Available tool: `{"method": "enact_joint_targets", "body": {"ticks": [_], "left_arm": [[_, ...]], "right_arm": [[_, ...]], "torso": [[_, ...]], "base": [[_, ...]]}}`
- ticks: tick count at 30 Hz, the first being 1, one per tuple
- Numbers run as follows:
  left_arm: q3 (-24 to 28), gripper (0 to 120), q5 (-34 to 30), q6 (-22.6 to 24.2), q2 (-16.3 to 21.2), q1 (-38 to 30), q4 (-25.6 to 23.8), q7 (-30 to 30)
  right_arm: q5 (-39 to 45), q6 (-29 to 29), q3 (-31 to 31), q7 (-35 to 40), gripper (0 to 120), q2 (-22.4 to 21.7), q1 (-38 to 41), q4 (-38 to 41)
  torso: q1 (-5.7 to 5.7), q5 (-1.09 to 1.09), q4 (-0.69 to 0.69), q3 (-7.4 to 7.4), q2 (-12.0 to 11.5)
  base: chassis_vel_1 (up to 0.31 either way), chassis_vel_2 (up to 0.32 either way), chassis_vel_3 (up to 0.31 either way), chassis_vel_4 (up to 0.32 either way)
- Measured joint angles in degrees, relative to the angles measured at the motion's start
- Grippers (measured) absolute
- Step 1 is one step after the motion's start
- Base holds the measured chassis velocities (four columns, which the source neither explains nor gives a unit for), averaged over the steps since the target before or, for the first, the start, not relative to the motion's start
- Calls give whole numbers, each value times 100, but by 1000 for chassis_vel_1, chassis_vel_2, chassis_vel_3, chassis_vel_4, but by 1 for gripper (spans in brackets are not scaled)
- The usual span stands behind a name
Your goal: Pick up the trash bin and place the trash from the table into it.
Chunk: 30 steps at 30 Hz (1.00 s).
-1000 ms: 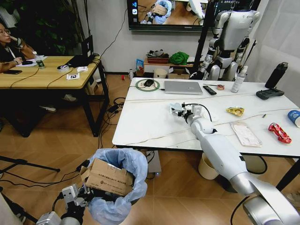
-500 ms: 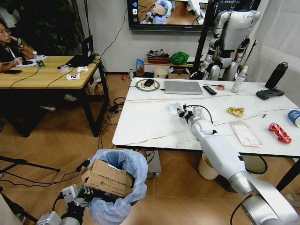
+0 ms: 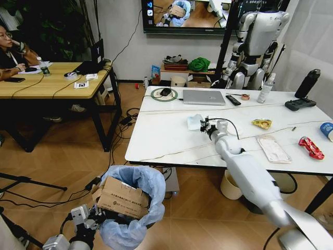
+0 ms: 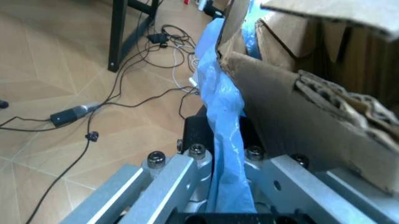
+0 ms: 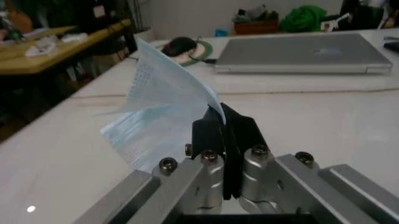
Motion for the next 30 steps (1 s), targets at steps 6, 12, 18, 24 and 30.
{"method": "enact_joint_targets", "body": {"ticks": [6,12,18,24,30], "left_arm": [[15,0,1,0,30,32,-26,0],[39,0,59,0,-50,51,-64,6],[-17,0,81,-1,-106,79,-84,20],[-48,0,84,-2,-163,69,-102,23],[-12,0,120,0,-232,41,-102,21]], "right_arm": [[805,50,-92,124,0,-613,-844,1971],[1063,87,-841,371,0,-854,-1489,3614],[1089,337,-1661,203,0,-1034,-1585,4218],[788,475,-2111,-45,0,-1191,-1843,4379],[349,560,-2232,-122,0,-1038,-2014,4154]], "torso": [[-1,0,2,0,0],[-1,0,3,-1,0],[0,-1,5,0,0],[-1,-1,3,0,1],[0,0,4,1,0]], "base": [[0,0,0,0],[0,0,0,0],[0,0,0,0],[0,0,0,0],[0,0,0,0]]}}
